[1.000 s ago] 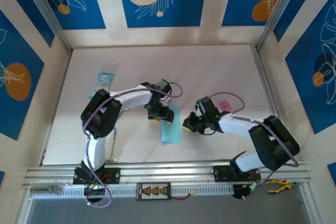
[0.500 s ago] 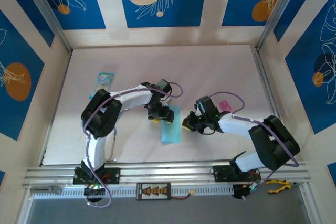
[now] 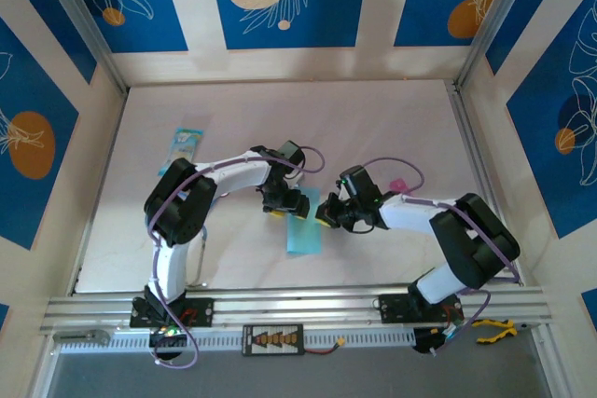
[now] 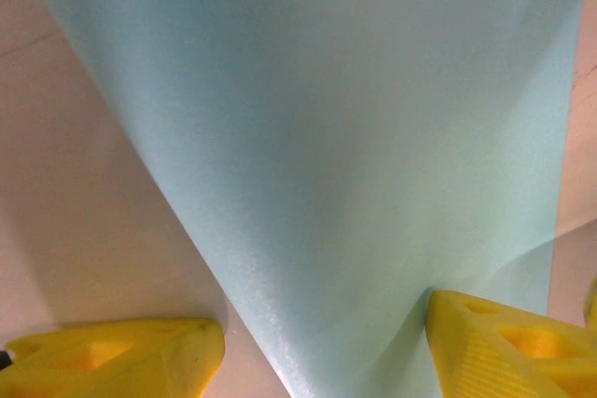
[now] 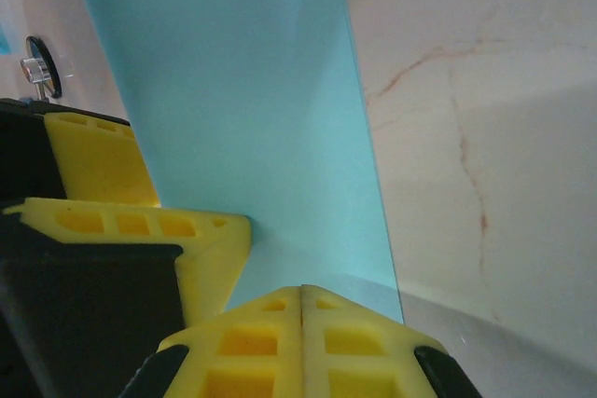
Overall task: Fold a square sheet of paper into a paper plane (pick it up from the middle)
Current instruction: Hold the square sheet of paper at the center of the table.
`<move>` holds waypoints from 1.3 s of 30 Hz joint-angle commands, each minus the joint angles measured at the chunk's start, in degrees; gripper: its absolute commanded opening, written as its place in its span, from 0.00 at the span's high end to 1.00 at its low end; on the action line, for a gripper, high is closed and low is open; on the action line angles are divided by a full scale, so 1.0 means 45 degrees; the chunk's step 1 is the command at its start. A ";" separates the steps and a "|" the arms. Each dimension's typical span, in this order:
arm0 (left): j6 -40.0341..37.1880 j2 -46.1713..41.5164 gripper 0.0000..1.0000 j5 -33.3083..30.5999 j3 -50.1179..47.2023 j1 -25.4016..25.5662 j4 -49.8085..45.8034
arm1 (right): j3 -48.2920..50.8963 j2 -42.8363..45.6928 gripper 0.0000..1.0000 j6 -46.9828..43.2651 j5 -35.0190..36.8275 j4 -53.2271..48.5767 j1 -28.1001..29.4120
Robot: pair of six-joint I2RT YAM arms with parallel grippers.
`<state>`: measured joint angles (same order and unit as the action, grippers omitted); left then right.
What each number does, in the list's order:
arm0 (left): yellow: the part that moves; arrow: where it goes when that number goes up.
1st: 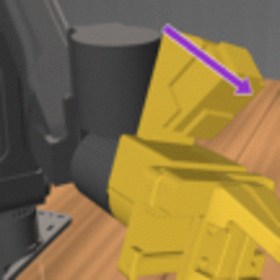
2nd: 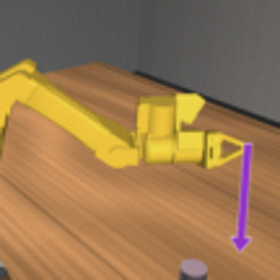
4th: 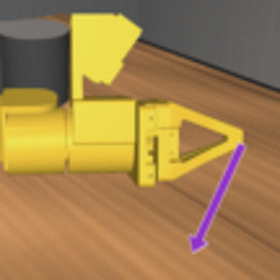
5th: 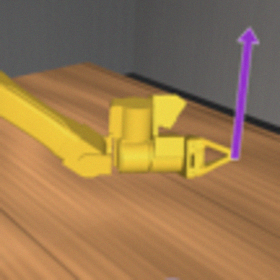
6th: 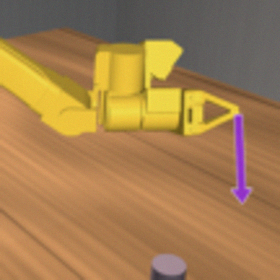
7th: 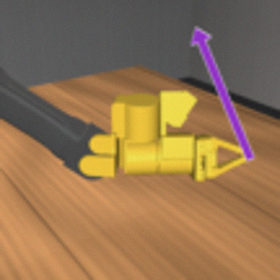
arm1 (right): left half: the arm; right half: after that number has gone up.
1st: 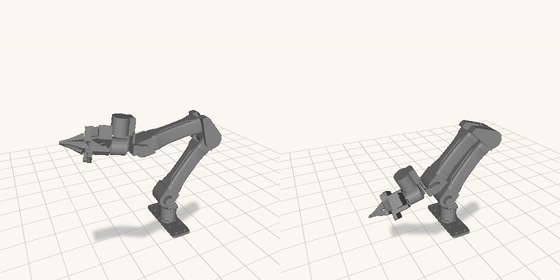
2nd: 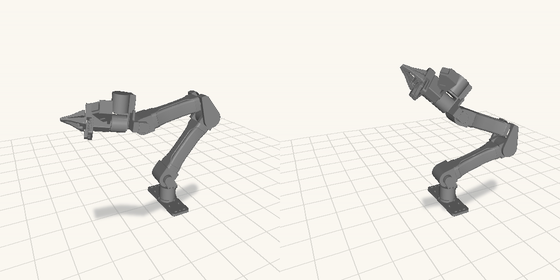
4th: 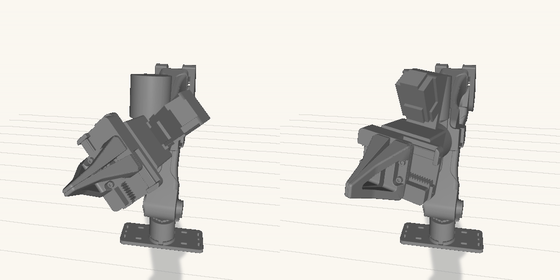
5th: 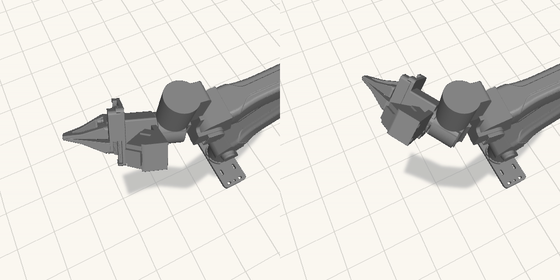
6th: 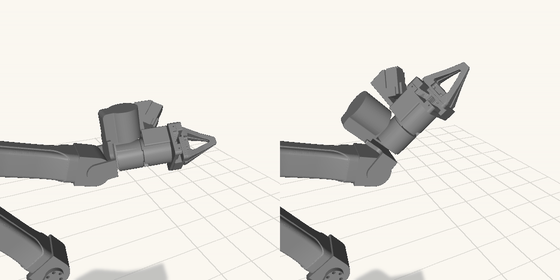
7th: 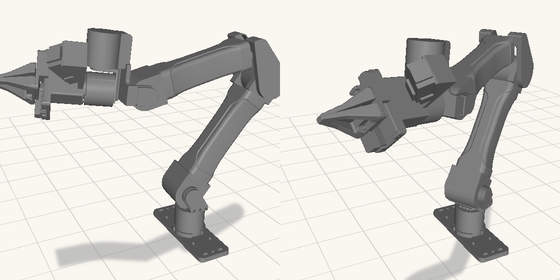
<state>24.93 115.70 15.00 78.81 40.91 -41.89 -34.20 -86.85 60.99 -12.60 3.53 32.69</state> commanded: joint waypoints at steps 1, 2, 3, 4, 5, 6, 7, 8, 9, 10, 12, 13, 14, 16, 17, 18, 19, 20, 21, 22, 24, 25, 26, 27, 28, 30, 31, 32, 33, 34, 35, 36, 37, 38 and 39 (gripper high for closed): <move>-0.0618 0.1584 0.31 -0.1127 -0.0518 -0.0066 0.1687 | -0.0428 -0.0411 1.00 -0.0037 -0.0374 0.0247 0.0134; -0.0618 0.1579 0.32 -0.1127 -0.0521 -0.0066 0.1691 | -0.0465 -0.0502 1.00 -0.0028 -0.0415 0.0323 0.0158; -0.0627 0.1593 0.31 -0.1113 -0.0510 -0.0054 0.1685 | -0.0505 -0.0579 1.00 -0.0017 -0.0423 0.0377 0.0197; -0.0618 0.1594 0.31 -0.1108 -0.0518 -0.0063 0.1710 | -0.0525 -0.0648 1.00 0.0014 -0.0461 0.0434 0.0216; -0.0608 0.1594 0.32 -0.1084 -0.0520 -0.0051 0.1725 | -0.0557 -0.0726 1.00 0.0017 -0.0471 0.0468 0.0247; -0.0596 0.1612 0.31 -0.1087 -0.0520 -0.0064 0.1723 | -0.0567 -0.0792 1.00 0.0022 -0.0481 0.0499 0.0270; -0.0598 0.1613 0.31 -0.1088 -0.0520 -0.0064 0.1730 | -0.0582 -0.0863 1.00 0.0050 -0.0518 0.0569 0.0301; -0.0598 0.1625 0.32 -0.1088 -0.0543 -0.0049 0.1731 | -0.0555 -0.0928 1.00 0.0059 -0.0573 0.0675 0.0314; -0.0598 0.1638 0.31 -0.1076 -0.0540 -0.0061 0.1732 | -0.0546 -0.0989 1.00 0.0101 -0.0631 0.0748 0.0332; -0.0615 0.1634 0.31 -0.1086 -0.0558 -0.0060 0.1731 | -0.0527 -0.1041 1.00 0.0117 -0.0693 0.0836 0.0348; -0.0618 0.1634 0.32 -0.1126 -0.0560 -0.0065 0.1716 | -0.0527 -0.1163 1.00 0.0118 -0.0736 0.0945 0.0385; -0.0623 0.1633 0.31 -0.1146 -0.0545 -0.0051 0.1693 | -0.0531 -0.1211 1.00 0.0118 -0.0717 0.0917 0.0397; -0.0621 0.1648 0.31 -0.1137 -0.0538 -0.0050 0.1720 | -0.0507 -0.1285 1.00 0.0122 -0.0692 0.0948 0.0409; -0.0603 0.1675 0.31 -0.1069 -0.0530 -0.0062 0.1750 | -0.0468 -0.1432 1.00 0.0119 -0.0738 0.0984 0.0432; -0.0598 0.1672 0.32 -0.1050 -0.0520 -0.0064 0.1750 | -0.0425 -0.1525 1.00 0.0099 -0.0740 0.0993 0.0446; -0.0588 0.1656 0.32 -0.1049 -0.0539 -0.0063 0.1760 | -0.0391 -0.1605 1.00 0.0062 -0.0727 0.0949 0.0460; -0.0579 0.1652 0.31 -0.1049 -0.0558 -0.0065 0.1767 | -0.0360 -0.1669 1.00 0.0009 -0.0701 0.0857 0.0480; -0.0579 0.1628 0.31 -0.1049 -0.0568 -0.0053 0.1788 | -0.0334 -0.1742 1.00 -0.0046 -0.0610 0.0626 0.0490; -0.0589 0.1633 0.31 -0.1049 -0.0579 -0.0058 0.1765 | -0.0372 -0.1796 1.00 -0.0110 -0.0453 0.0274 0.0509; -0.0579 0.1633 0.31 -0.1018 -0.0574 -0.0050 0.1769 | -0.0373 -0.1851 1.00 -0.0176 -0.0223 -0.0175 0.0544; -0.0564 0.1587 0.32 -0.0971 -0.0540 -0.0063 0.1768 | -0.0334 -0.1858 1.00 -0.0376 0.0238 -0.0861 0.0554; -0.0543 0.1532 0.31 -0.0962 -0.0540 -0.0064 0.1778 | -0.0297 -0.1853 1.00 -0.0446 0.0359 -0.1052 0.0532; -0.0487 0.1447 0.32 -0.0914 -0.0540 -0.0065 0.1823 | -0.0275 -0.1833 1.00 -0.0569 0.0416 -0.1157 0.0530; -0.0419 0.1338 0.31 -0.0898 -0.0523 -0.0052 0.1828 | -0.0272 -0.1832 1.00 -0.0754 0.0446 -0.1255 0.0496; -0.0354 0.1211 0.31 -0.0876 -0.0492 -0.0064 0.1845 | -0.0318 -0.1833 1.00 -0.0914 0.0502 -0.1452 0.0473; -0.0101 0.0698 0.31 -0.0922 -0.0553 -0.0048 0.1946 | -0.0498 -0.1801 1.00 -0.1422 0.0632 -0.1965 0.0340; 0.0030 0.0411 0.30 -0.0956 -0.0642 -0.0085 0.2045 | -0.0541 -0.1803 1.00 -0.1658 0.0605 -0.2094 0.0263; 0.0228 0.0088 0.29 -0.1034 -0.0755 -0.0103 0.2153 | -0.0611 -0.1825 1.00 -0.1999 0.0488 -0.2166 0.0150; 0.0407 -0.0314 0.28 -0.1133 -0.0878 -0.0145 0.2275 | -0.0704 -0.1862 1.00 -0.2320 0.0295 -0.2314 0.0003; 0.0550 -0.0661 0.27 -0.1165 -0.1027 -0.0197 0.2395 | -0.0819 -0.1889 1.00 -0.2602 0.0208 -0.2489 -0.0098; 0.0685 -0.1138 0.25 -0.1176 -0.1188 -0.0253 0.2565 | -0.0960 -0.1938 1.00 -0.2963 0.0130 -0.2713 -0.0218; 0.0829 -0.1580 0.24 -0.1205 -0.1388 -0.0336 0.2731 | -0.1146 -0.2002 1.00 -0.3352 0.0043 -0.2955 -0.0331; 0.0978 -0.1894 0.22 -0.1211 -0.1533 -0.0408 0.2855 | -0.1317 -0.2071 1.00 -0.3650 0.0009 -0.3200 -0.0443; 0.1130 -0.2310 0.21 -0.1125 -0.1697 -0.0507 0.3023 | -0.1507 -0.2163 1.00 -0.3995 -0.0073 -0.3433 -0.0545; 0.1279 -0.2653 0.21 -0.0948 -0.1903 -0.0614 0.3255 | -0.1702 -0.2263 1.00 -0.4359 -0.0198 -0.3631 -0.0659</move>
<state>28.49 108.36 13.80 71.99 40.38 -33.15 -40.51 -94.52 48.18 -14.66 -4.16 31.14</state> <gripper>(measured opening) 0.785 0.057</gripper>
